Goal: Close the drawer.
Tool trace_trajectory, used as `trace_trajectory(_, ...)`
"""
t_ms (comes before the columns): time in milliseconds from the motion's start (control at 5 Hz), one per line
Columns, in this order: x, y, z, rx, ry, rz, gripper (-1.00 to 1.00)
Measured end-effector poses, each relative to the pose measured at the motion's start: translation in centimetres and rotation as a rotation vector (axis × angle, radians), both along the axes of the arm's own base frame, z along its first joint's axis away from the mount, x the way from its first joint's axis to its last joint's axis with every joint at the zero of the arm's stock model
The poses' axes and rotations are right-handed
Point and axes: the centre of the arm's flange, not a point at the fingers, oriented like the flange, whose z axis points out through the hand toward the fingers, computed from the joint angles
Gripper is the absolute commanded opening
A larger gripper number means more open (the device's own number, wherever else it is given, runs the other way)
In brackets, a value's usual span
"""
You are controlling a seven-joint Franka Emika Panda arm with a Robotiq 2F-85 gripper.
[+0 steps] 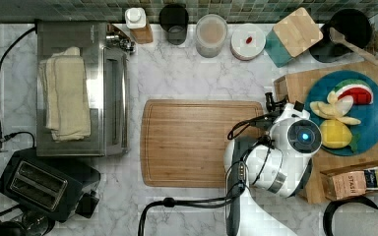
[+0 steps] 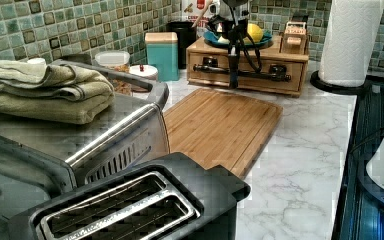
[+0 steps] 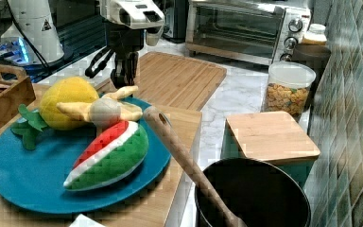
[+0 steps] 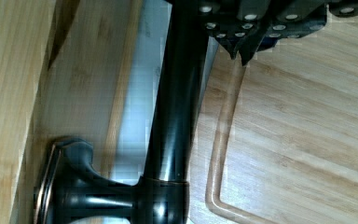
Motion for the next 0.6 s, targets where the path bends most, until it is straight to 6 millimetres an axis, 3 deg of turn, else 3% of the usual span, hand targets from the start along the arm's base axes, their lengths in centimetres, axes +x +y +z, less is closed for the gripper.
trace_trajectory(600,0.07,0.08,0.06,-0.005,-0.001,0.008,-1.0)
